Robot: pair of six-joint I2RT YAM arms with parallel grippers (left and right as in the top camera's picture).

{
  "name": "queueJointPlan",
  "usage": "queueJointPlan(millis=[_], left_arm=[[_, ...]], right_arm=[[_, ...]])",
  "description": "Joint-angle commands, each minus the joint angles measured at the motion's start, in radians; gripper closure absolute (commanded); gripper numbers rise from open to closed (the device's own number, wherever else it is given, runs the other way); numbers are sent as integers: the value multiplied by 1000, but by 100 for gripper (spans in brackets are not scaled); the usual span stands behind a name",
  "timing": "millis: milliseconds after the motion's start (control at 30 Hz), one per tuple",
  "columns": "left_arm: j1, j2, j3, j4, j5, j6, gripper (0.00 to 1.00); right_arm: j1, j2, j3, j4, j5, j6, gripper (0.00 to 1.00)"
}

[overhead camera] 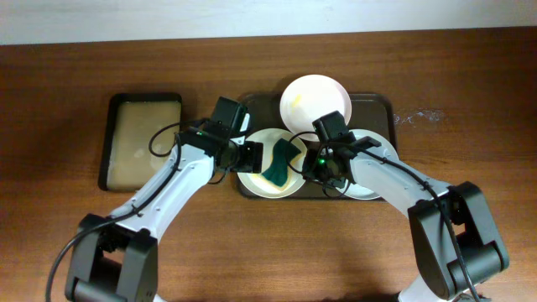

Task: Clean dirty plates on tray and stack at the side
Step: 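Hold the plate rim with the right gripper and scrub with the sponge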

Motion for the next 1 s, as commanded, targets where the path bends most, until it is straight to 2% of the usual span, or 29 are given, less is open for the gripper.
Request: queueJointPlan(millis=[0, 133, 233, 367, 467, 700, 800, 900, 933, 967], left_arm=[[0, 24, -3, 35, 98, 37, 27], [0, 64, -4, 78, 183, 70, 36], [-6, 104, -3, 119, 251, 105, 32], [-23, 142, -4, 162, 312, 160, 33], [-37, 174, -3, 200, 317, 160, 32], [-65, 227, -4, 252, 328, 160, 38], [-86, 257, -3, 263, 295, 160, 48], [-92, 264, -3, 251, 94, 147, 72], [-91, 264, -3, 248, -6, 115, 85], [-91, 263, -2, 237, -68, 91, 90]], right_arm=[[5, 4, -55, 37, 28, -12, 81], [4, 4, -63, 54, 24, -13, 87], [4, 4, -63, 63, 16, -48, 88], [4, 4, -63, 72, -7, -66, 88], [4, 4, -63, 77, -14, -66, 88], [4, 4, -63, 77, -13, -66, 88], [4, 4, -63, 77, -13, -66, 88], [4, 4, -63, 77, -13, -66, 88], [4, 4, -63, 77, -10, -74, 88], [4, 4, -63, 77, -9, -74, 88]])
